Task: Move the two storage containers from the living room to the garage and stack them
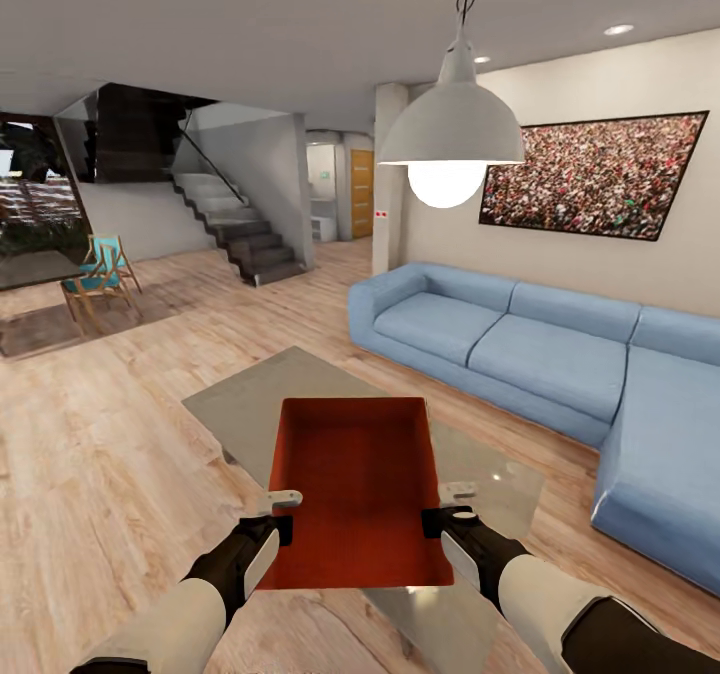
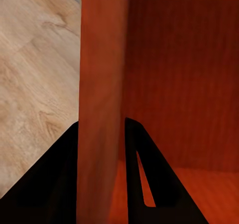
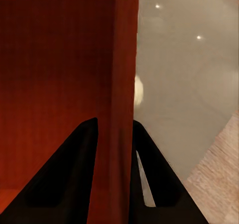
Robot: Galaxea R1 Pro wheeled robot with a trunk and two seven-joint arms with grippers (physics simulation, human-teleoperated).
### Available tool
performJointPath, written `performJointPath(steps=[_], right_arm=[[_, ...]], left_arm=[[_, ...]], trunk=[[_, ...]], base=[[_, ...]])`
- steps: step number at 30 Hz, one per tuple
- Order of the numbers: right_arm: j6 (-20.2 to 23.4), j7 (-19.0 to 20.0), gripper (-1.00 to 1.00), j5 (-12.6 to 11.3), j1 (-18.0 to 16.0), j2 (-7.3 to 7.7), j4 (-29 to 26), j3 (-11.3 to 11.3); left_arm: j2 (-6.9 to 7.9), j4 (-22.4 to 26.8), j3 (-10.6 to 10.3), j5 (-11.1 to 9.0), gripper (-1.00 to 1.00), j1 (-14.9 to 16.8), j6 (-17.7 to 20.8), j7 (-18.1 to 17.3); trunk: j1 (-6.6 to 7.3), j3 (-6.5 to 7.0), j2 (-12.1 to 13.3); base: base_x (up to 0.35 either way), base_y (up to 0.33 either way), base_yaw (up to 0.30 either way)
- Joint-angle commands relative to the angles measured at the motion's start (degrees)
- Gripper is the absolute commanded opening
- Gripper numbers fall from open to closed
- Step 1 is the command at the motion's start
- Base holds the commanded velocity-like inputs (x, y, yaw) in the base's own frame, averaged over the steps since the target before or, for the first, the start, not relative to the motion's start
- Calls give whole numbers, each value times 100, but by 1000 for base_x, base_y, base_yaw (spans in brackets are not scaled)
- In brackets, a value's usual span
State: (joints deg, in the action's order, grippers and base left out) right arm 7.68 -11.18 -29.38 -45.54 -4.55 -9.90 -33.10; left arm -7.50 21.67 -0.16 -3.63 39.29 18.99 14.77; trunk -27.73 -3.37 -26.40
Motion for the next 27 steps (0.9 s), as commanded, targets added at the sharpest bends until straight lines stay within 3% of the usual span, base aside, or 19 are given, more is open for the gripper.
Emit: performJointPath(steps=[1, 27], right_arm=[[-144, -42, -100, 117, -8, 38, -21, 76], [-144, -42, -100, 117, -8, 36, -21, 76]], left_arm=[[29, -5, 42, 38, -100, 0, 52, 52], [29, -5, 42, 38, -100, 0, 52, 52]], trunk=[[-3, -12, -13], [-3, -12, -13]], base=[[0, 0, 274], [0, 0, 274]])
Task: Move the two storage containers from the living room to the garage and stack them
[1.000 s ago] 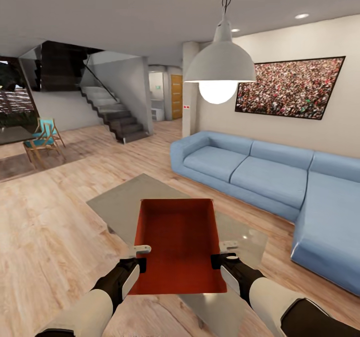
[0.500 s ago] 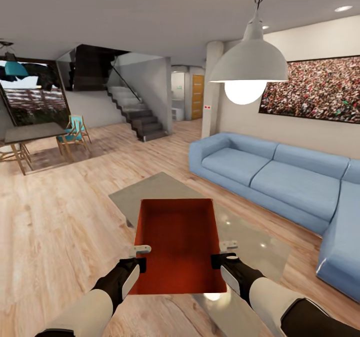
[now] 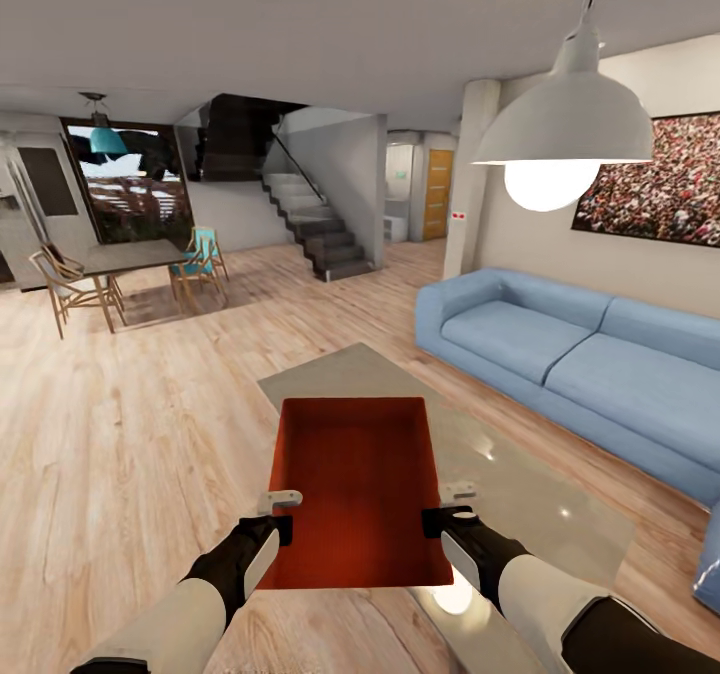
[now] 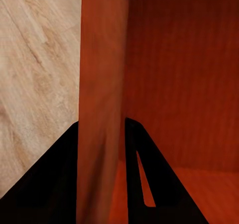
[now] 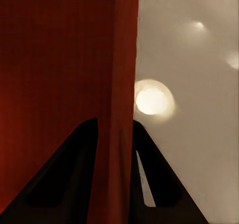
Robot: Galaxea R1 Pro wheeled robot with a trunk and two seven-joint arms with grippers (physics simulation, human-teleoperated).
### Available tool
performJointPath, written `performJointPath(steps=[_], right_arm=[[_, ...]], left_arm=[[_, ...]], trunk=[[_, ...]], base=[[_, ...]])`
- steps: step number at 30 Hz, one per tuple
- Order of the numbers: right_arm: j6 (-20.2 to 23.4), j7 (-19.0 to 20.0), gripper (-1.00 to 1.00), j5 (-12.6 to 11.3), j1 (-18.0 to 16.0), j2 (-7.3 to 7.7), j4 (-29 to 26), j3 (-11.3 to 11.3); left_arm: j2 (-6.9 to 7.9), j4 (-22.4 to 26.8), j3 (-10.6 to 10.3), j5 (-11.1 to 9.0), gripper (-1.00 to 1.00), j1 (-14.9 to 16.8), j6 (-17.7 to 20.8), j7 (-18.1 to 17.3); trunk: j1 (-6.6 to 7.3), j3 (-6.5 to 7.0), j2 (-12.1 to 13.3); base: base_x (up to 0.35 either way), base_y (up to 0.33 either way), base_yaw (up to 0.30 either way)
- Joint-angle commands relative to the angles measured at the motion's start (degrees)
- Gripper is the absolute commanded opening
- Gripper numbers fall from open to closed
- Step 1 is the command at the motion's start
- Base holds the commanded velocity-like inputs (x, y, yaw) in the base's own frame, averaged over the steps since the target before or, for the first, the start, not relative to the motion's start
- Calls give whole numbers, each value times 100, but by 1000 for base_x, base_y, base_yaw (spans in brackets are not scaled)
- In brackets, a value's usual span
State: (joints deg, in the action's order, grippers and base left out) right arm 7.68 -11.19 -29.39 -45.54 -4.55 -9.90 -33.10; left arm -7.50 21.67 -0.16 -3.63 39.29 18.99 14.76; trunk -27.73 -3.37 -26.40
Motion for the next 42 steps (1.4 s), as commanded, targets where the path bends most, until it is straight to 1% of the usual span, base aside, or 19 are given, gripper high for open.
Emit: performJointPath(steps=[1, 42], right_arm=[[-144, -41, -100, 117, -8, 37, -21, 76], [-144, -41, -100, 117, -9, 42, -21, 76]], left_arm=[[29, -5, 42, 38, -100, 0, 52, 53], [29, -5, 43, 38, -100, 0, 52, 53]], trunk=[[-3, -12, -12], [-3, -12, -12]], base=[[0, 0, 274], [0, 0, 274]])
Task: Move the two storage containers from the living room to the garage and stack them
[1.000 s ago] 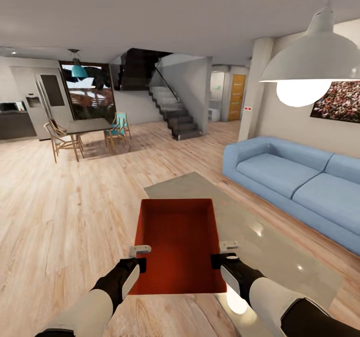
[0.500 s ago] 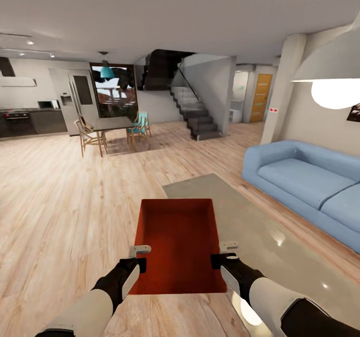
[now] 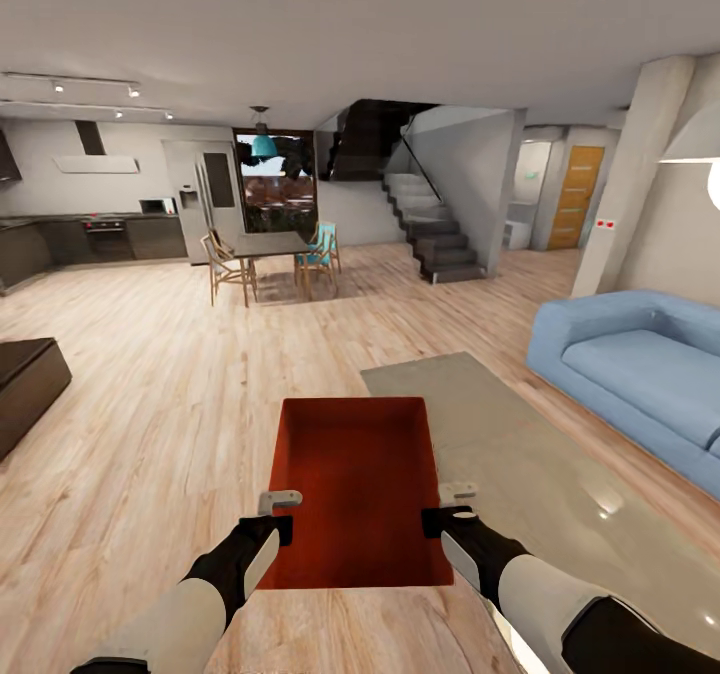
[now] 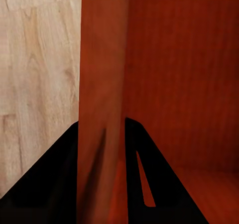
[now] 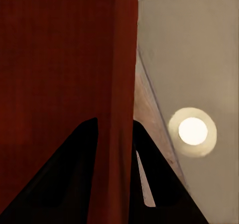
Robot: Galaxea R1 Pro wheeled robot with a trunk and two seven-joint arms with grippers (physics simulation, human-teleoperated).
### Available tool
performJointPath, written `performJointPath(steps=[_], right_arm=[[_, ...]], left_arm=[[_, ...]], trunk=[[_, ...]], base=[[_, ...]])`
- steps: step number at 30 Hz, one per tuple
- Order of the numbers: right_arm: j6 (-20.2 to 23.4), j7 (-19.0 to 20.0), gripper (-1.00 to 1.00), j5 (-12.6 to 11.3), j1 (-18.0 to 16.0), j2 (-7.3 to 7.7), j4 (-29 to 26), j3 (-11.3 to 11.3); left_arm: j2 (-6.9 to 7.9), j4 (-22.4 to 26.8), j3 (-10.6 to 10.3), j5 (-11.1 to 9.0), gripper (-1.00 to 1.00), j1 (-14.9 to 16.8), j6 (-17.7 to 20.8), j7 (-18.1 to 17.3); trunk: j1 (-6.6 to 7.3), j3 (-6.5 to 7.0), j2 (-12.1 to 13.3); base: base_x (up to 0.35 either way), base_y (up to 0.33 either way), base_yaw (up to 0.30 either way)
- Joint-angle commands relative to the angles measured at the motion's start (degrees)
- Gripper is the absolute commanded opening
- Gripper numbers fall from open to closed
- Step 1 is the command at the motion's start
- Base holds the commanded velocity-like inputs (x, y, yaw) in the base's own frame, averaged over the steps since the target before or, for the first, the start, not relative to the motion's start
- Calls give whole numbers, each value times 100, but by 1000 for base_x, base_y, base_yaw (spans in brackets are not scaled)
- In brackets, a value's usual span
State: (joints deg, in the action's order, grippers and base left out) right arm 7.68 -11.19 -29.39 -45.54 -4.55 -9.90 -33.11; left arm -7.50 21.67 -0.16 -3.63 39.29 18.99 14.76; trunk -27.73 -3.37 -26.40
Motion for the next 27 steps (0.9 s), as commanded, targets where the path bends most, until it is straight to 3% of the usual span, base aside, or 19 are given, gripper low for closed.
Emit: performJointPath(steps=[1, 27], right_arm=[[-144, -41, -100, 117, -8, 42, -21, 76], [-144, -41, -100, 117, -8, 34, -21, 76]], left_arm=[[29, -5, 42, 38, -100, 0, 52, 53], [29, -5, 42, 38, -100, 0, 54, 53]], trunk=[[-3, -12, -12], [-3, -12, -12]], base=[[0, 0, 274], [0, 0, 274]])
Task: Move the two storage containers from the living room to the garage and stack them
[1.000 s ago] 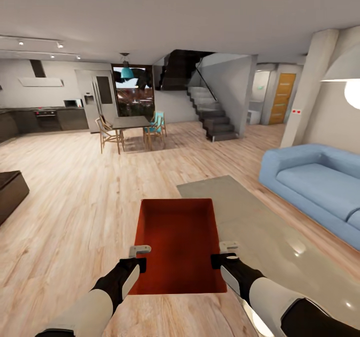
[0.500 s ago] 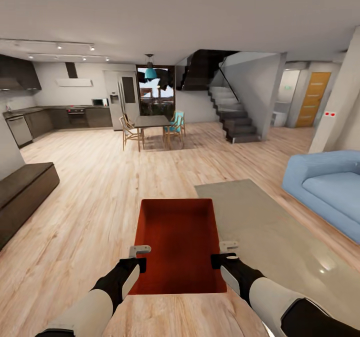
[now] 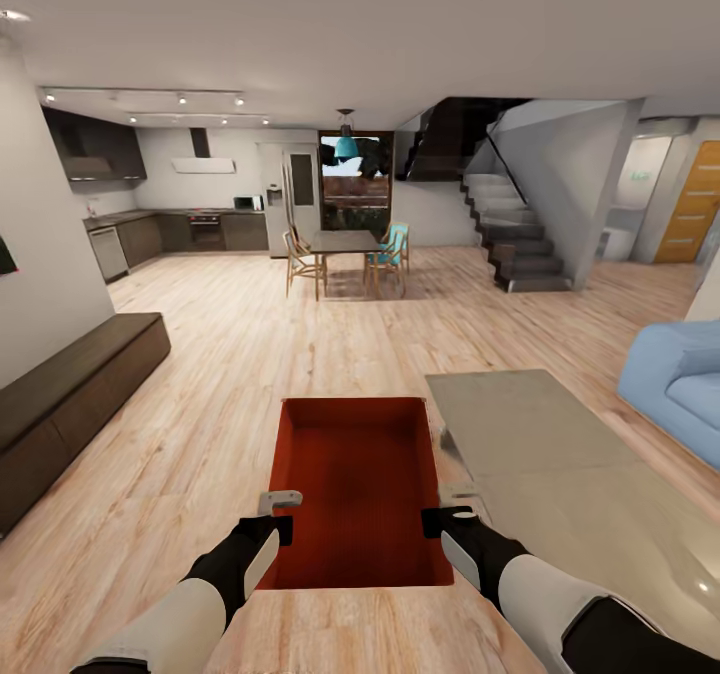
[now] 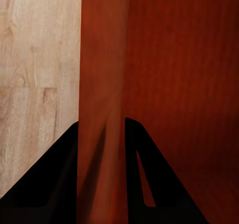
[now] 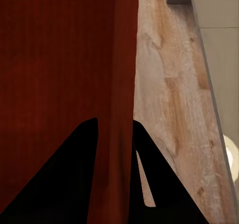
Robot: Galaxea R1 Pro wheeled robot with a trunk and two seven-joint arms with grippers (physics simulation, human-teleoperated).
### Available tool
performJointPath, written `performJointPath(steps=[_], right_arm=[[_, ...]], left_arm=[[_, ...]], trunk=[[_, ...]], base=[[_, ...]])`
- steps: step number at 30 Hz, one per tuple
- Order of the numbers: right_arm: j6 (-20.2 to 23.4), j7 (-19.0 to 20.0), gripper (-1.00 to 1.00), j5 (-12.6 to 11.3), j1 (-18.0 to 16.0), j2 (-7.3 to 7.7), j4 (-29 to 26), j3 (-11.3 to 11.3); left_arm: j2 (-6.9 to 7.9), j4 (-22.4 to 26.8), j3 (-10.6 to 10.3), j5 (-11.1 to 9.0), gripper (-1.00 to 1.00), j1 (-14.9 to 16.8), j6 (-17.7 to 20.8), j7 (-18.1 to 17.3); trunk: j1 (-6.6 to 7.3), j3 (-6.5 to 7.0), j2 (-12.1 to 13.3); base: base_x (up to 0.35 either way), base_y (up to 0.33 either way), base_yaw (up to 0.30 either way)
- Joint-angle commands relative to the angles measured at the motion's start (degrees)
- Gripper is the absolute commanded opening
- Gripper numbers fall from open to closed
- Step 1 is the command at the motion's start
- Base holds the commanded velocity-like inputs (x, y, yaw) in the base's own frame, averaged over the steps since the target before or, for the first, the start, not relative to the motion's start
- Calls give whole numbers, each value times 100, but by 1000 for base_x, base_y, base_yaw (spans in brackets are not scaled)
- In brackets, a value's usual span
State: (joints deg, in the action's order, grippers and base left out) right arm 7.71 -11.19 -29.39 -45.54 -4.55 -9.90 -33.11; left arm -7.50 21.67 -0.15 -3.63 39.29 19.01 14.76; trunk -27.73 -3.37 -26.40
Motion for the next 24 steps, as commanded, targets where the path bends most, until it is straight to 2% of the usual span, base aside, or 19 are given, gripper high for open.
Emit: performJointPath(steps=[1, 10, 16, 24], right_arm=[[-147, -41, -100, 118, -10, 34, -21, 77], [-144, -41, -100, 118, -8, 26, -21, 77], [-139, -41, -100, 118, -7, 33, -21, 77], [-138, -41, -100, 118, -9, 25, -21, 77]], left_arm=[[30, -5, 42, 38, -100, 0, 53, 53], [30, -5, 42, 38, -100, 0, 58, 53], [30, -5, 41, 38, -100, 0, 59, 53], [30, -5, 42, 38, -100, 0, 59, 53]], trunk=[[-3, -12, -12], [-3, -12, -12], [-3, -12, -12], [-3, -12, -12]], base=[[0, 0, 274], [0, 0, 250], [25, 0, 24], [272, 0, 1]])
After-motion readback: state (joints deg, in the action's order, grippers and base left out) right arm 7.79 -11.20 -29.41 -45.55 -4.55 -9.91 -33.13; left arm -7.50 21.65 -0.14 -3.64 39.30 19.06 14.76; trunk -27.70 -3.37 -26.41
